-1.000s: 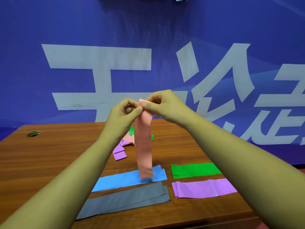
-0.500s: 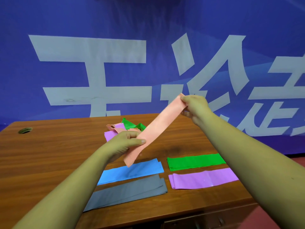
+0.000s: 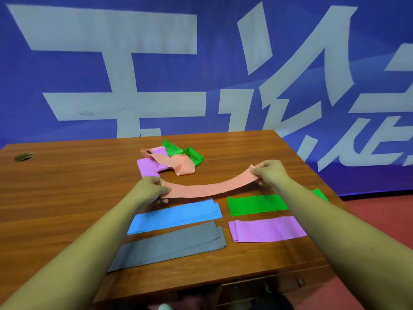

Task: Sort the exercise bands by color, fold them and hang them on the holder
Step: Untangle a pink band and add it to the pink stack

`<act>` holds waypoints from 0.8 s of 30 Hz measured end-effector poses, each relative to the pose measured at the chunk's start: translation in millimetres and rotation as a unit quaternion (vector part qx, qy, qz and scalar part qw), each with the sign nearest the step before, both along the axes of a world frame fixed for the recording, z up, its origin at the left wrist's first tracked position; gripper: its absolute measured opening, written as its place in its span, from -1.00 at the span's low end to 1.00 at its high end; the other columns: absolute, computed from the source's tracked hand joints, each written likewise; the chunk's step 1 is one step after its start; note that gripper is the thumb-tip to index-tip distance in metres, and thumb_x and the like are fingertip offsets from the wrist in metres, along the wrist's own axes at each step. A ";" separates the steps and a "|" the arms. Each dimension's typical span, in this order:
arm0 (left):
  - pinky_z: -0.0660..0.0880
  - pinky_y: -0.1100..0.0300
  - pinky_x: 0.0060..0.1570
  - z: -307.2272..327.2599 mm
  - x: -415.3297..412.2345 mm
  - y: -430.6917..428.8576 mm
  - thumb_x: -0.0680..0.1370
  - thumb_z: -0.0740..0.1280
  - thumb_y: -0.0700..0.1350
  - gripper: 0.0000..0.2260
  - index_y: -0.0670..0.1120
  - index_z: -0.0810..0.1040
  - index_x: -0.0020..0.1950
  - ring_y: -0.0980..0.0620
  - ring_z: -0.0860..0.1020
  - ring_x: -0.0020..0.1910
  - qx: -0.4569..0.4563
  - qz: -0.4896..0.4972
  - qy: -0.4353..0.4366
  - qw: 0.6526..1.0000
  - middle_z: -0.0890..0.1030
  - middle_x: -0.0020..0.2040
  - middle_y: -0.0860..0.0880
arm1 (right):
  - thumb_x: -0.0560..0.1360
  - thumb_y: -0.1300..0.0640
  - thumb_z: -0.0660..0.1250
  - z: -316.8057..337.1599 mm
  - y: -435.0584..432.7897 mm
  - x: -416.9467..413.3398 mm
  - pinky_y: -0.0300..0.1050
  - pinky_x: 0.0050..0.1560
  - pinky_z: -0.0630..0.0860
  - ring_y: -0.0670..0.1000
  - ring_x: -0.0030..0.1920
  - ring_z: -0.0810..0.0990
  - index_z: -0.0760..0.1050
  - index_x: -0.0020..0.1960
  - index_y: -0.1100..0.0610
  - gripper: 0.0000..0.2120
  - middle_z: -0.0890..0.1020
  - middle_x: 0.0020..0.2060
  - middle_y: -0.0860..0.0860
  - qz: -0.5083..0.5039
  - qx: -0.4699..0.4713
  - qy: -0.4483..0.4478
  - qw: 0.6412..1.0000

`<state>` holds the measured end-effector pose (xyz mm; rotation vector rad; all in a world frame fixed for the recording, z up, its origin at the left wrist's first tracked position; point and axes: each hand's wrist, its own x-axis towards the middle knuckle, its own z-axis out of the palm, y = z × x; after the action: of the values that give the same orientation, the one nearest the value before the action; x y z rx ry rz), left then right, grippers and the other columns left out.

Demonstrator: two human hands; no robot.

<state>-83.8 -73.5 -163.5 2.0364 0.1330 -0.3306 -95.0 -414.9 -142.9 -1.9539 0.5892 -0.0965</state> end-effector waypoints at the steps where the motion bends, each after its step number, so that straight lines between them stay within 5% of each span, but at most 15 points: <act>1: 0.38 0.22 -0.41 -3.0 2.9 1.6 0.52 0.39 -0.23 -0.89 -0.17 0.48 -0.14 0.08 0.54 -0.50 0.032 0.011 -0.011 0.999 0.54 -0.31 -0.12 | 0.47 0.24 0.45 -5.0 3.1 4.3 -0.20 -0.46 0.50 0.03 -0.34 0.54 0.57 -0.19 0.20 -0.91 0.61 -0.25 0.14 0.009 -0.016 0.001 1.000; 5: 0.28 0.16 -0.39 -8.4 11.0 13.2 0.49 0.39 -0.18 -0.84 -0.15 0.51 -0.28 -0.05 0.43 -0.36 0.147 0.036 -0.039 0.988 0.52 -0.34 -0.10 | 0.43 0.16 0.49 -18.0 17.5 24.1 0.01 -0.15 0.57 0.07 -0.26 0.56 0.53 -0.29 0.13 -0.82 0.63 -0.29 0.08 0.036 -0.067 0.001 0.997; 8: 0.31 0.16 -0.39 -13.4 13.8 24.5 0.47 0.37 -0.20 -0.80 -0.10 0.48 -0.35 -0.07 0.48 -0.31 0.204 0.041 -0.045 0.977 0.54 -0.35 -0.09 | 0.41 0.15 0.50 -24.3 26.7 33.2 -0.07 -0.10 0.49 0.06 -0.18 0.58 0.55 -0.32 0.09 -0.82 0.65 -0.24 0.06 0.061 -0.112 0.011 0.992; 12: 0.31 0.16 -0.40 -18.9 14.8 31.7 0.46 0.38 -0.18 -0.83 -0.12 0.51 -0.32 -0.05 0.48 -0.34 0.211 0.061 -0.043 0.975 0.57 -0.33 -0.11 | 0.43 0.13 0.46 -38.5 32.6 36.2 -0.13 -0.10 0.46 0.10 -0.14 0.59 0.54 -0.34 0.09 -0.81 0.66 -0.21 0.08 0.078 -0.170 0.043 0.981; 18: 0.31 0.16 -0.41 -18.7 13.2 34.6 0.44 0.38 -0.14 -0.85 -0.19 0.59 -0.30 -0.09 0.46 -0.36 0.205 0.073 -0.022 0.976 0.52 -0.38 -0.12 | 0.47 0.06 0.37 -48.7 39.1 32.6 0.10 0.16 0.52 0.19 0.05 0.60 0.55 -0.29 0.06 -0.82 0.68 -0.08 0.09 0.058 -0.215 0.051 0.974; 24: 0.37 0.15 -0.37 -19.3 11.1 38.3 0.42 0.43 -0.08 -0.83 -0.11 0.49 -0.26 -0.04 0.49 -0.29 0.238 0.051 -0.011 0.970 0.60 -0.25 -0.11 | 0.49 0.13 0.29 -46.7 48.5 29.1 0.05 0.21 0.42 0.20 0.20 0.53 0.57 0.11 0.08 -0.78 0.63 0.10 0.12 0.073 -0.310 0.074 0.945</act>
<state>-72.7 -35.2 -182.8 2.4956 0.3279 -0.2263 -65.9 -366.4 -189.6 -2.6313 0.5491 -0.0437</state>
